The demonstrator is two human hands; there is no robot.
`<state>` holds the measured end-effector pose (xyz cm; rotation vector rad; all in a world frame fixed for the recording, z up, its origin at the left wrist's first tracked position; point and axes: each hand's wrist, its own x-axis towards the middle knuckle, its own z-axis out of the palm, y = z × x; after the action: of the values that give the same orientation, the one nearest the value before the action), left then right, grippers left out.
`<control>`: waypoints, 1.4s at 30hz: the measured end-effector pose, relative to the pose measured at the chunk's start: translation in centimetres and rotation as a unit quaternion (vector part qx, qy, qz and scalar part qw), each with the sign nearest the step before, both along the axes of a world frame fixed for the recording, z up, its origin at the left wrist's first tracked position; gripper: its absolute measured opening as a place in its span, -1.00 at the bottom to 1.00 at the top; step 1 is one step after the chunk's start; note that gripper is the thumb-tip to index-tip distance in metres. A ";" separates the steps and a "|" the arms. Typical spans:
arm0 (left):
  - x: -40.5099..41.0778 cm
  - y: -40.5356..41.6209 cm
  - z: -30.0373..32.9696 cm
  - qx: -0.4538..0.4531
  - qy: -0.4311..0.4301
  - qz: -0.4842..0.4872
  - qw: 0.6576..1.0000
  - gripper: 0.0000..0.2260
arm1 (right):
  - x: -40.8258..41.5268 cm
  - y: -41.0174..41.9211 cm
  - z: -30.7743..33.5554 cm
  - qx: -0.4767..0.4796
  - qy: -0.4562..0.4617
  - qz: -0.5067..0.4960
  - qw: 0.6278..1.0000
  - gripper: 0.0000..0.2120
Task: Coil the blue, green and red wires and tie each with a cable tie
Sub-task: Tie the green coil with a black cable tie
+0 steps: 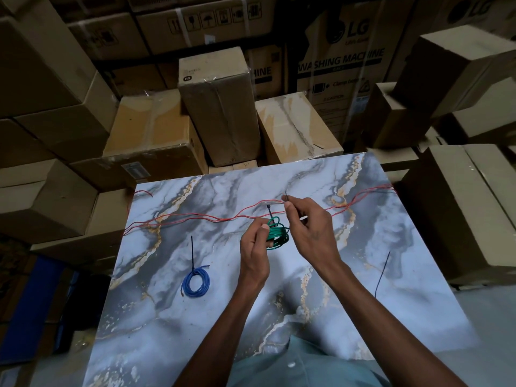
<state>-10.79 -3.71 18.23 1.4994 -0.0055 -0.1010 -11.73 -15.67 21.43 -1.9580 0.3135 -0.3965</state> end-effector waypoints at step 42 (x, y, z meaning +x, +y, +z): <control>-0.5 1.2 0.6 -0.016 -0.015 -0.030 0.999 -0.80 | -0.5 -1.7 1.3 -0.054 -0.080 0.072 0.993 -0.88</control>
<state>-11.32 -2.56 18.80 1.4686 -0.0765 -0.1255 -12.22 -17.34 22.76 -2.0242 0.0486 -0.4821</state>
